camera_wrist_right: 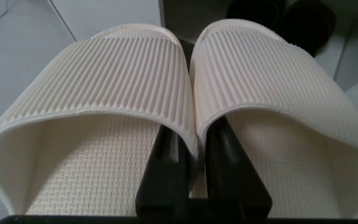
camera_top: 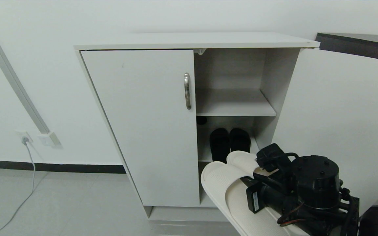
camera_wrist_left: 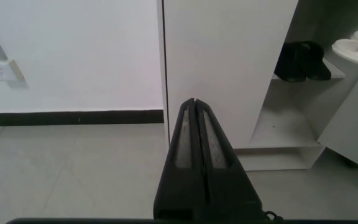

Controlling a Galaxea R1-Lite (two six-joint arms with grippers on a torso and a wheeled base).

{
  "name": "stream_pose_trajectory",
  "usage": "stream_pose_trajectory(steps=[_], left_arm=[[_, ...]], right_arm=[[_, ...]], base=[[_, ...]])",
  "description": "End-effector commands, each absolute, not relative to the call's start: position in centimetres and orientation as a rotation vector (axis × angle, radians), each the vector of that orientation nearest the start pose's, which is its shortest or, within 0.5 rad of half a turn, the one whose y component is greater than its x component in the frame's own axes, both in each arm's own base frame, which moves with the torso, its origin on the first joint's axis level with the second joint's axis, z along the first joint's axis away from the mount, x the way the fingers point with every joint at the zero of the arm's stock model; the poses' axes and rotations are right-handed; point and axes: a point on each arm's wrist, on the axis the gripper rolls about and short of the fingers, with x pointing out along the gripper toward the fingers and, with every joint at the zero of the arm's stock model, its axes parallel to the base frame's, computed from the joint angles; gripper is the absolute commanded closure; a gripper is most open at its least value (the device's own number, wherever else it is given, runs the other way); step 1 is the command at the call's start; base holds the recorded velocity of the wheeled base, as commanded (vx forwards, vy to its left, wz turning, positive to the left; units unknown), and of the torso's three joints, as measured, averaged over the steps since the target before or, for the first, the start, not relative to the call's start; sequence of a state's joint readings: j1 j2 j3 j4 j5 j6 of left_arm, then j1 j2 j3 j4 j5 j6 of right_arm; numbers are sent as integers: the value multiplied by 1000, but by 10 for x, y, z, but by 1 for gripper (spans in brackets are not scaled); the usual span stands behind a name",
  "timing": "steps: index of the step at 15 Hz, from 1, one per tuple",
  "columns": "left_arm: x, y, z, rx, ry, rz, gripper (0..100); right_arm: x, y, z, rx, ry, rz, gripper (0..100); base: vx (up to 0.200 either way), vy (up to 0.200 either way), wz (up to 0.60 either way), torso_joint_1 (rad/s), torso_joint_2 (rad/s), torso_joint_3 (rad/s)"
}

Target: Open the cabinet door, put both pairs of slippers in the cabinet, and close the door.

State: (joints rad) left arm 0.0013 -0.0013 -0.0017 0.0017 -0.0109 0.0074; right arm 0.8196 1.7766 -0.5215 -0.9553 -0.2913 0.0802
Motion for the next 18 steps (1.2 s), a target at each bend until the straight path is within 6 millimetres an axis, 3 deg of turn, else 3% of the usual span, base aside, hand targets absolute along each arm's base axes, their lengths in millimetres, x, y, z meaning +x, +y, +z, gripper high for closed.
stream_pose_trajectory(steps=[1,5,8,13,18], left_arm=[[-23,0,76,8,0,-9,100],[-23,0,76,6,0,-9,100],[-23,0,76,8,0,-9,100],[-23,0,76,8,0,-9,100],[-23,0,76,9,0,-9,100]], right_arm=[[198,210,116,-113,280,498,100],[216,251,129,-85,215,294,100],[235,273,165,-8,250,80,100],[247,278,198,7,221,26,100],[255,270,213,25,186,0,100]], base=[[0,0,0,0,0,0],[0,0,0,0,0,0],[0,0,0,0,0,0],[0,0,0,0,0,0],[0,0,0,0,0,0]])
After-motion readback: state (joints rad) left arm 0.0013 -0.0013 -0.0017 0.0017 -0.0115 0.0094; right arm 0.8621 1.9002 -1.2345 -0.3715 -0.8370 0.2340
